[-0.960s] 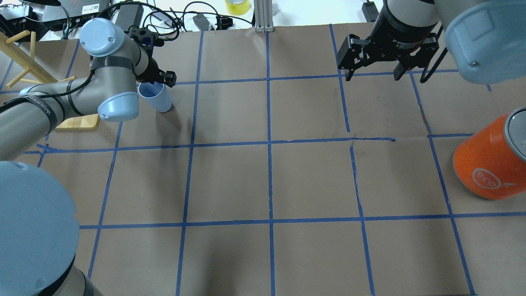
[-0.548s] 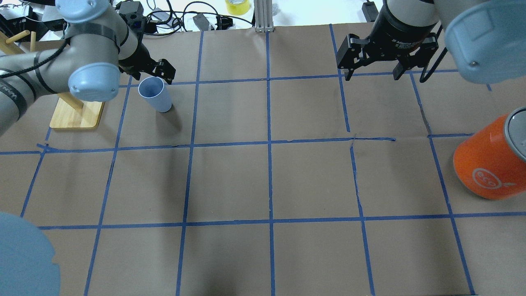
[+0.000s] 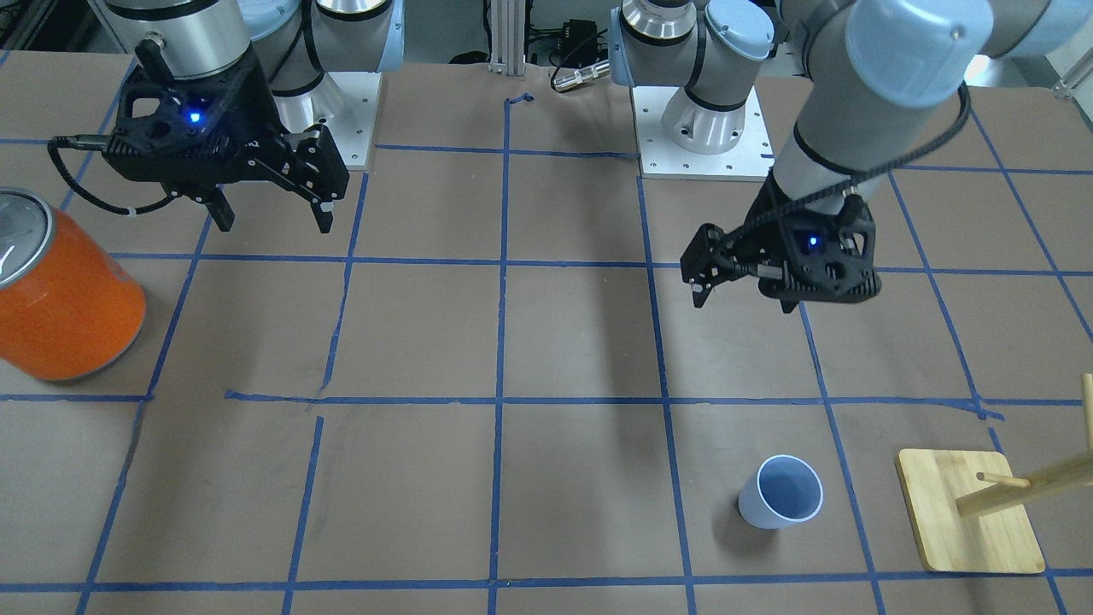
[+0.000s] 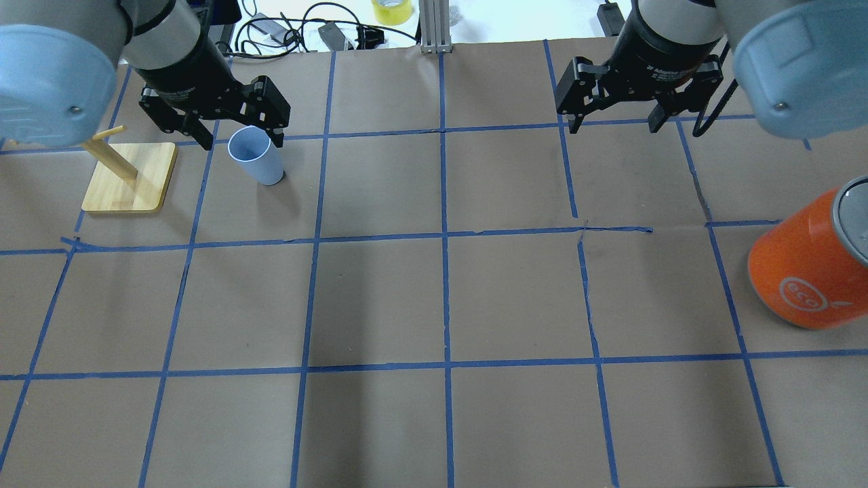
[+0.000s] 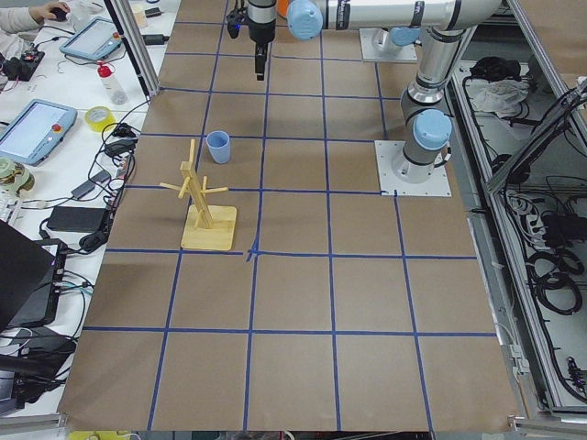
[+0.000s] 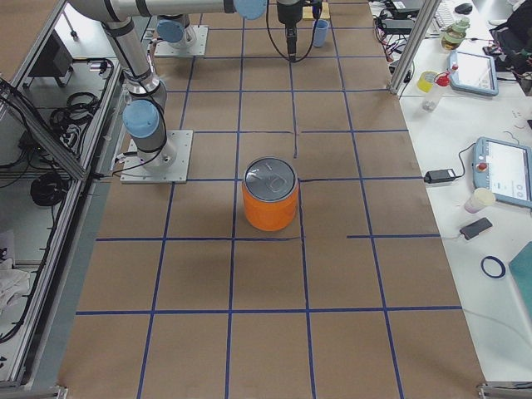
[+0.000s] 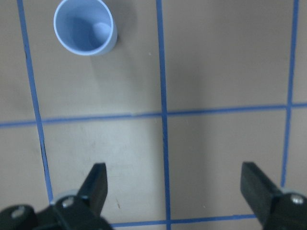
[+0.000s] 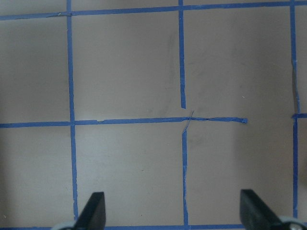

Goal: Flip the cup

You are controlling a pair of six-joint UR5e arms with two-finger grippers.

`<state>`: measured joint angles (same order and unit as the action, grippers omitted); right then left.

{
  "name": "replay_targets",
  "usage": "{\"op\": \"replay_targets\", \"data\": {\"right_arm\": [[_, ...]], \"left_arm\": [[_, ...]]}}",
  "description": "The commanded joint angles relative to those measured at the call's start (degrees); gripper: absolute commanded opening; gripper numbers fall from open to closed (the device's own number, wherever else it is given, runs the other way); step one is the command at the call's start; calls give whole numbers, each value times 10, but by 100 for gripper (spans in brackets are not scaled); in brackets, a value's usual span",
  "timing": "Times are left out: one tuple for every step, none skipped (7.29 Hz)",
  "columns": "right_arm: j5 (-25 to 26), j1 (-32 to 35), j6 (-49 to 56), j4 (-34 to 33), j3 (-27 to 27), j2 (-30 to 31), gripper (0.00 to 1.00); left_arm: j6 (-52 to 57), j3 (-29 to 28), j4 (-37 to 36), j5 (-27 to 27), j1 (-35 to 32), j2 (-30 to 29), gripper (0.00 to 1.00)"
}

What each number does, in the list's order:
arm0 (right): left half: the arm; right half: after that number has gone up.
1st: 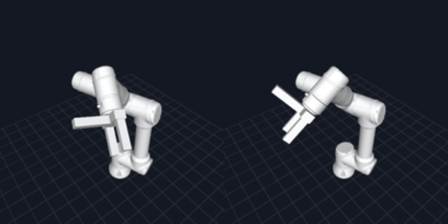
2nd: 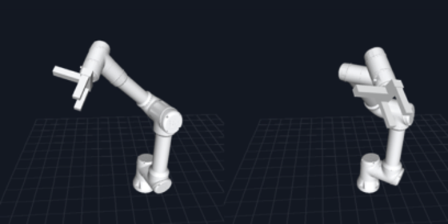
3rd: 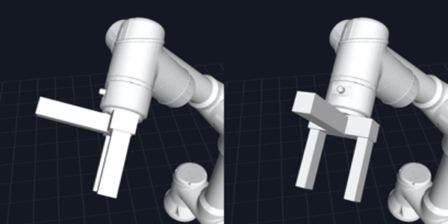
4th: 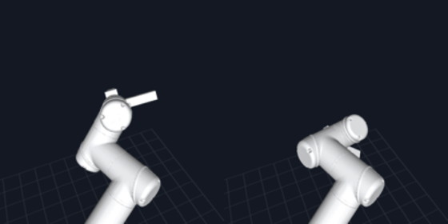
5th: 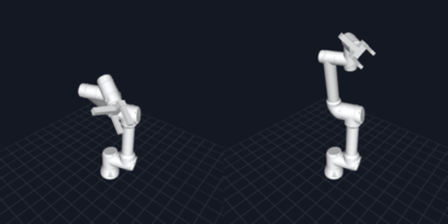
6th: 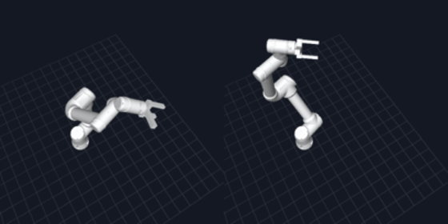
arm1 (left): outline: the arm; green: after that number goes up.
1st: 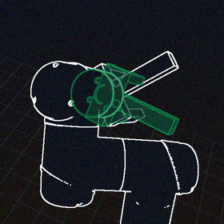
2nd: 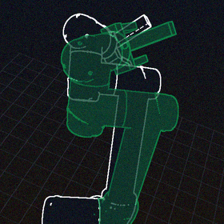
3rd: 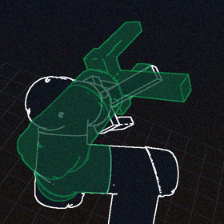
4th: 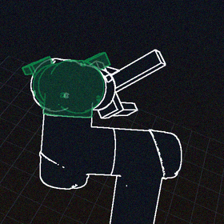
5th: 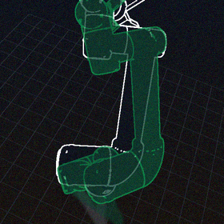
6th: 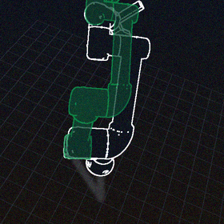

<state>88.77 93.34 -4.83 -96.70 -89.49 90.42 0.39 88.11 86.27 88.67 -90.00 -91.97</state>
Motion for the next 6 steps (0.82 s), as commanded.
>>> {"op": "replay_targets", "data": {"right_arm": [[-1,0,0,-1,0,0,100],[-1,0,0,-1,-1,0,100],[-1,0,0,-1,0,0,100],[-1,0,0,-1,-1,0,100],[-1,0,0,-1,-1,0,100],[-1,0,0,-1,-1,-1,100]], "left_arm": [[-7,-17,83,3,-2,57,100],[-6,-13,78,9,6,57,100],[-7,-14,69,25,10,51,100],[-7,-4,68,27,10,56,100],[-7,-9,63,26,11,57,100],[-7,-7,42,27,12,56,100]]}}
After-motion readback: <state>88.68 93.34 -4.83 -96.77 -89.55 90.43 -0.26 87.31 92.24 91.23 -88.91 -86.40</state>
